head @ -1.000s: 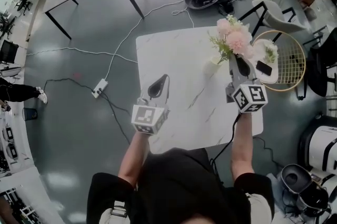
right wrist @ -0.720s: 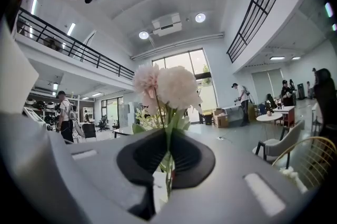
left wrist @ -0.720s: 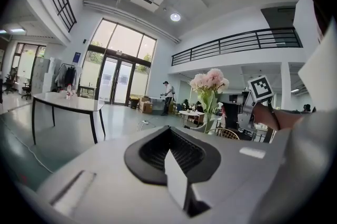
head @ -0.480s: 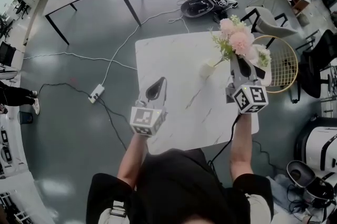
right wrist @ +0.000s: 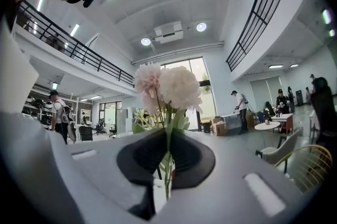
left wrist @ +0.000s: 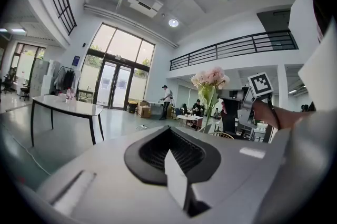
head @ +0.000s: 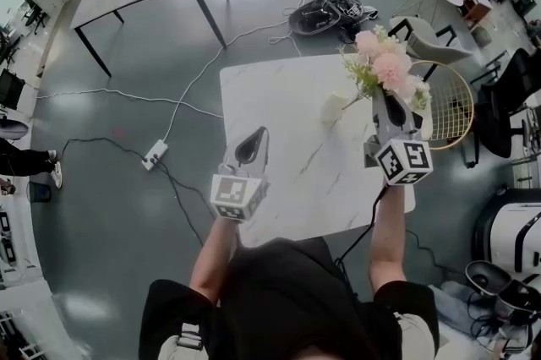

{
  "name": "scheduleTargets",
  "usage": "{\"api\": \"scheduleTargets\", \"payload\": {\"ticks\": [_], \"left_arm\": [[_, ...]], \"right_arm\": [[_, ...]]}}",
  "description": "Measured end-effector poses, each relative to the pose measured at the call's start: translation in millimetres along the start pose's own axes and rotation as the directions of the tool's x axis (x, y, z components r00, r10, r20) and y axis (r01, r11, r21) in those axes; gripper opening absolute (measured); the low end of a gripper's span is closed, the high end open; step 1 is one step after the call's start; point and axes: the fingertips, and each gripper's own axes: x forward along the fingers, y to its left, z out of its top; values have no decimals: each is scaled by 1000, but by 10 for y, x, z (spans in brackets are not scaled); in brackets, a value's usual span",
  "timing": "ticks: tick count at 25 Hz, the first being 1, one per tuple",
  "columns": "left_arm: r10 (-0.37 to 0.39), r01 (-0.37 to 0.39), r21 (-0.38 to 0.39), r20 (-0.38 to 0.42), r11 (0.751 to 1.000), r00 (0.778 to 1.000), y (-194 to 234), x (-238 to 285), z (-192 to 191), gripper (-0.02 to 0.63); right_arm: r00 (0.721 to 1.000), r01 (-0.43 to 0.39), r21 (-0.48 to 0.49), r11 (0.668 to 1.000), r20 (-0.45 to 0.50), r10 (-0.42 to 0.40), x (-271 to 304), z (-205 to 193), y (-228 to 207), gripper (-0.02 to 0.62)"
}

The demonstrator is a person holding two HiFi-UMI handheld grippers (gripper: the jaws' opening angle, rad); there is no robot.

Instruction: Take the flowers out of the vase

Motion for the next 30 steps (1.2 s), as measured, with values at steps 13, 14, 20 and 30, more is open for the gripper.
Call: {"api": "scheduleTargets", "payload": {"ticks": [13,14,20,30], "left_arm": [[-55,55,8,-3,998,998,-57,-203,12,8],[-63,63,9,-4,998,998,-62,-213,12,8],[-120,120,15,-8,993,993,-113,-228,-1,8],[-229,230,25,-18,973,973,-247,-259,-43,8]], "right_arm": [[999,45,12,999,-30,-45,-421,-180,278,14],[998,51,13,999,-33,-51,-458,-204,302,14],[995,89,22,996,-52,-88,-675,-354,436,15],[981,183,34,983,-71,-180,-1074,-535,575,14]]}}
